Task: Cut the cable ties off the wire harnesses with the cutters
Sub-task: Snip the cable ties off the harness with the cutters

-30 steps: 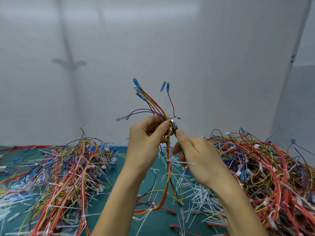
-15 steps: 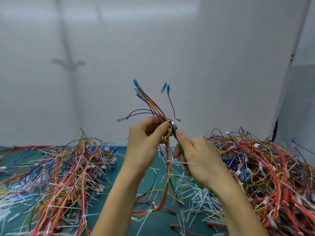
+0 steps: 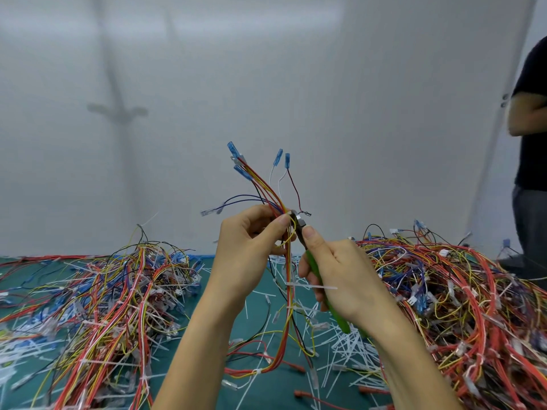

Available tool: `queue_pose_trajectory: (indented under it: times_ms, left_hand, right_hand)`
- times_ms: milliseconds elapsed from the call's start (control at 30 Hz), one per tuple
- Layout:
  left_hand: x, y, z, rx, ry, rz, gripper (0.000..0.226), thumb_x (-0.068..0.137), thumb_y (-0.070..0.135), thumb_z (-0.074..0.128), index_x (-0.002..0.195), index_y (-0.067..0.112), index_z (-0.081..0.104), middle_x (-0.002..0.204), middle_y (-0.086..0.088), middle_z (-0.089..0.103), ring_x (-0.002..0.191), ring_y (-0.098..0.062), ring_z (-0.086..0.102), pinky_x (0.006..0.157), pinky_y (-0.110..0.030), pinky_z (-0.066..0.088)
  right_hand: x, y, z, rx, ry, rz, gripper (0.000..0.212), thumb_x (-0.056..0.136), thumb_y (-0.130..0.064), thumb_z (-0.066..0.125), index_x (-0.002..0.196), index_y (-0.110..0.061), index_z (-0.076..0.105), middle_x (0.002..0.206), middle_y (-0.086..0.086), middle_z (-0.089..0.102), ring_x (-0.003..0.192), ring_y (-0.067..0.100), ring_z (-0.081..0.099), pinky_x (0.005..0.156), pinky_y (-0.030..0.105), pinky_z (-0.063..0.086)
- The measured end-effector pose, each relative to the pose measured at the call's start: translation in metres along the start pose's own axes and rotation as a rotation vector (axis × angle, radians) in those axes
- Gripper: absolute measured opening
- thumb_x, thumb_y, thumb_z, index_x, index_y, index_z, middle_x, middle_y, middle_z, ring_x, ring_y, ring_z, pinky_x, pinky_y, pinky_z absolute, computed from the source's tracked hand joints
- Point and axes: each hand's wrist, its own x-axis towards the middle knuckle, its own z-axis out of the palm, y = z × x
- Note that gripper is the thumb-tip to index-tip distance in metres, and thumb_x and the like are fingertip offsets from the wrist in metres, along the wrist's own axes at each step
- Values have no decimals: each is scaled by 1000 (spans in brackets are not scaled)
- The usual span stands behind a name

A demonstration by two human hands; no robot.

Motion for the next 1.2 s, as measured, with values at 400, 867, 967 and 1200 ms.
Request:
queue_pose_trajectory:
  times_ms: [400, 867, 967, 1200]
  left_hand:
    - [3, -2, -8, 41, 79, -26, 11, 90, 17, 67, 92, 10, 74, 82, -4, 73, 71, 0, 65, 61, -16, 52]
    - [4, 6, -24, -129, 5, -292, 26, 101, 22, 49, 107, 19, 73, 100, 4, 76, 82, -8, 71, 56, -19, 53]
    - [4, 6, -25, -105, -34, -288, 31, 100, 27, 46, 111, 30, 74, 114, 6, 71, 90, -8, 66, 60, -19, 52]
    - [2, 8, -26, -196, -234, -301, 46, 82, 28, 42, 118, 29, 71, 104, -3, 60, 91, -13, 53, 69, -26, 50]
  right_hand:
    - [1, -1, -6, 63, 14, 60, 75, 69, -83, 26, 68, -21, 67, 57, -7, 60, 65, 16, 61, 80, 50, 56]
    - [0, 1, 13, 75, 78, 62, 16, 83, -37, 73, 77, -23, 70, 66, -2, 69, 67, 20, 66, 67, 42, 59]
    - [2, 5, 12, 116, 148, 47, 15, 83, -37, 72, 77, -24, 70, 62, -8, 66, 60, 11, 61, 63, 38, 55]
    - [5, 7, 16, 188, 55, 10, 16, 81, -39, 77, 77, -24, 69, 59, -11, 60, 60, 10, 57, 64, 40, 54]
